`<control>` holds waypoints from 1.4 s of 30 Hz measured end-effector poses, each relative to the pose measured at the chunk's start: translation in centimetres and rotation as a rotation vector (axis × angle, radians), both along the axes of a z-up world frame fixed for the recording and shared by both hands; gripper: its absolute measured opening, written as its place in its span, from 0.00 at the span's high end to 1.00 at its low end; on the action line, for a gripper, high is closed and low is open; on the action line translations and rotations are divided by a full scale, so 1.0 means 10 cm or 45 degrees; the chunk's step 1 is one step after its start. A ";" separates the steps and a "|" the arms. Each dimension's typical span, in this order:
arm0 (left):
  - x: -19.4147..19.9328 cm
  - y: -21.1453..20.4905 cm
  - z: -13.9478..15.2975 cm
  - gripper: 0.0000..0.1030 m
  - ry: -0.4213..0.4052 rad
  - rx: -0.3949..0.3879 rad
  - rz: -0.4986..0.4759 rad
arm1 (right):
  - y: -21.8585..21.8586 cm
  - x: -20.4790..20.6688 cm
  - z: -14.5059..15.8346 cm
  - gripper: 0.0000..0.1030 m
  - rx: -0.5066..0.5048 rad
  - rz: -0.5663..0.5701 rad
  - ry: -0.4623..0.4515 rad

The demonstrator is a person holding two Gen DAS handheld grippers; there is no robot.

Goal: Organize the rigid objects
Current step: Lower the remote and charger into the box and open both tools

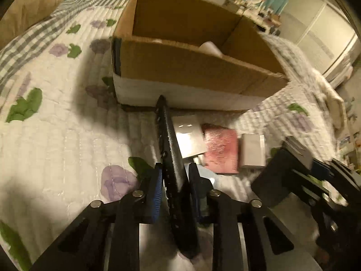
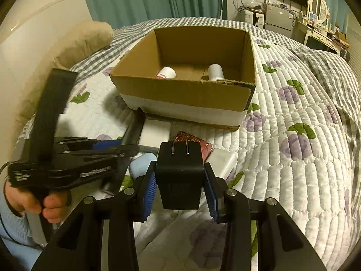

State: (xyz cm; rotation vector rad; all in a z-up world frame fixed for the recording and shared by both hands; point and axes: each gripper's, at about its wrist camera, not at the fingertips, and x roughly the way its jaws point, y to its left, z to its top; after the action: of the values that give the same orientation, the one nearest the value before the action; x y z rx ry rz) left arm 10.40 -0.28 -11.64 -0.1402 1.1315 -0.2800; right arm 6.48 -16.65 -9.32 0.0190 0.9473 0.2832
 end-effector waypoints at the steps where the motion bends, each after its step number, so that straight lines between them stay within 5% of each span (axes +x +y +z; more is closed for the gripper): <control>1: -0.03 0.01 0.05 0.80 -0.016 -0.001 -0.001 | -0.01 -0.01 0.02 0.63 0.003 -0.003 -0.009; 7: -0.19 -0.02 0.50 0.81 -0.153 -0.003 -0.040 | -0.02 -0.05 0.29 0.63 0.031 0.005 -0.090; 11: -0.17 -0.02 0.97 0.81 -0.286 -0.015 -0.066 | -0.04 0.06 0.74 0.63 0.046 0.032 -0.203; 18: 0.44 -0.14 1.59 0.81 -0.453 0.064 -0.059 | -0.07 0.71 1.43 0.63 -0.043 0.010 -0.368; 21: 0.78 -0.24 1.54 0.81 -0.436 0.097 -0.064 | -0.05 1.15 1.41 0.63 -0.128 -0.023 -0.341; 27: 1.34 -0.44 0.92 0.81 -0.252 0.163 -0.120 | -0.09 1.93 0.78 0.64 -0.214 -0.094 -0.106; 32: 1.50 -0.46 0.59 0.81 -0.177 0.169 -0.100 | -0.21 2.08 0.38 0.64 -0.204 -0.119 0.002; 36: 1.51 -0.44 0.60 0.81 -0.199 0.176 -0.089 | -0.28 2.06 0.38 0.63 -0.147 -0.134 -0.033; 38: 1.47 -0.44 0.66 0.77 -0.218 0.173 -0.073 | -0.34 2.06 0.45 0.62 -0.101 -0.169 -0.046; 40: 1.41 -0.40 0.77 0.59 -0.243 0.155 -0.057 | -0.37 2.00 0.61 0.46 -0.089 -0.178 -0.105; 41: 1.38 -0.38 0.83 0.38 -0.253 0.155 -0.044 | -0.37 1.94 0.75 0.42 -0.102 -0.182 -0.151; 42: 1.31 -0.34 0.91 0.29 -0.287 0.158 -0.023 | -0.38 1.89 0.84 0.38 -0.112 -0.182 -0.180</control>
State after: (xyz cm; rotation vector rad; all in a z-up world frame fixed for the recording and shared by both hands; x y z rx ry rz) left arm 23.49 -3.71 -2.50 0.0117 0.9237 -0.2349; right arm 25.33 -20.48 -0.92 -0.0141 0.8128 0.1089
